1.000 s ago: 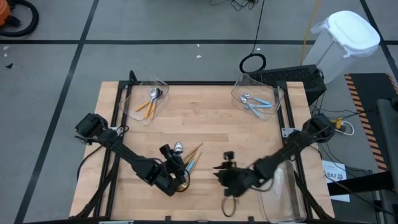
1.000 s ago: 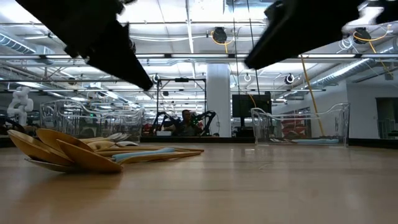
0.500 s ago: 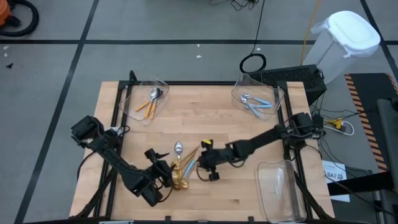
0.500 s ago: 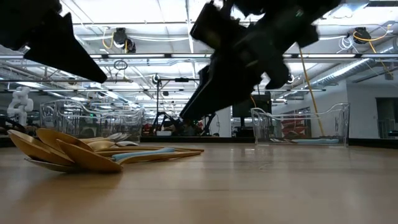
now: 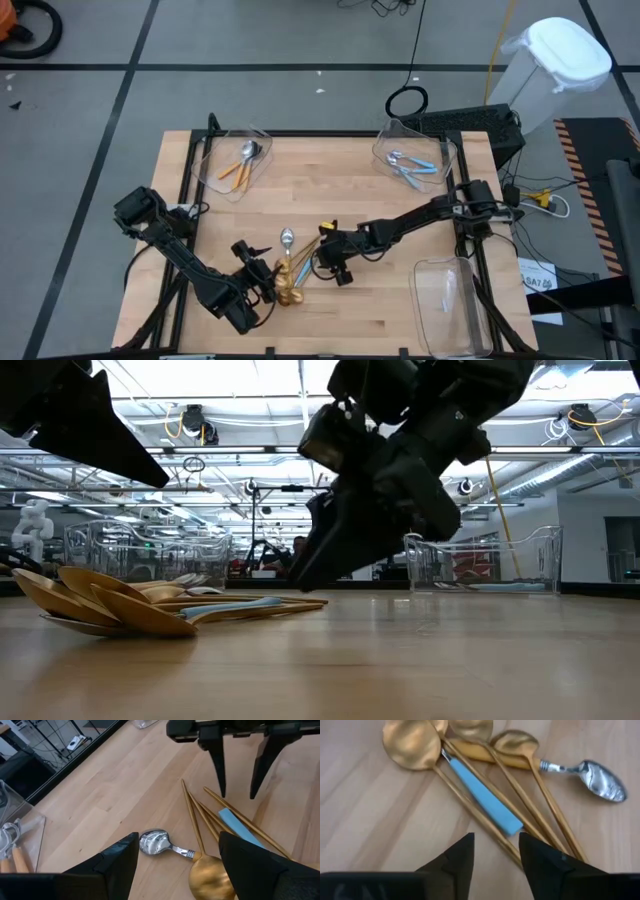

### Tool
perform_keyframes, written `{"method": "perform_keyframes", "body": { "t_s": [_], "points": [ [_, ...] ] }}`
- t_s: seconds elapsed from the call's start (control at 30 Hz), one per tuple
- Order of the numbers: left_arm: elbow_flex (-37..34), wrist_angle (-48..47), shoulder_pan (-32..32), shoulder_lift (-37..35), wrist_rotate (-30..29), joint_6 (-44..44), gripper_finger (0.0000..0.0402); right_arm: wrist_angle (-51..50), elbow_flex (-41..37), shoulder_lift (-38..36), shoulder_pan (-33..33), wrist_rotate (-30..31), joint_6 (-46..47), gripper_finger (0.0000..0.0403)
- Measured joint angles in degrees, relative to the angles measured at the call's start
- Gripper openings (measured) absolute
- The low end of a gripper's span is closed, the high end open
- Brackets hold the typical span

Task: Sort silverware by color (type)
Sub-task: Put the gold spoon into the bottom transparent bin

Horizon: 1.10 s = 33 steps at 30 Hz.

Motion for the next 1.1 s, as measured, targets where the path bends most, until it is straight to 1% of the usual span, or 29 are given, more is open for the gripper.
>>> {"method": "perform_keyframes", "body": {
  "t_s": [0.1, 0.2, 0.3, 0.43, 0.8, 1.1],
  "points": [
    [0.0, 0.0, 0.0, 0.0, 0.0, 0.0, 0.0271, 0.0, 0.0, 0.0, -0.7, -0.4, -0.3, 0.0171],
    [0.0, 0.0, 0.0, 0.0, 0.0, 0.0, 0.0271, 0.8, 0.0, 0.0, -1.7, -3.5, -1.0, 0.0178],
    [0.0, 0.0, 0.0, 0.0, 0.0, 0.0, 0.0271, 2.6, 0.0, 0.5, -2.9, -7.2, -1.9, 0.0175],
    [0.0, 0.0, 0.0, 0.0, 0.0, 0.2, 0.0271, 2.6, 0.0, 2.1, -3.9, -9.6, -1.9, 0.0166],
    [0.0, -0.2, 0.0, 0.0, -0.1, 0.3, 0.0271, 0.2, 0.0, 3.0, -3.6, -10.0, -1.0, 0.0155],
    [0.0, -0.2, 0.0, 0.0, -0.1, 0.5, 0.0271, -1.4, 0.1, 2.9, -0.9, -9.3, -1.0, 0.0155]
  ]
}}
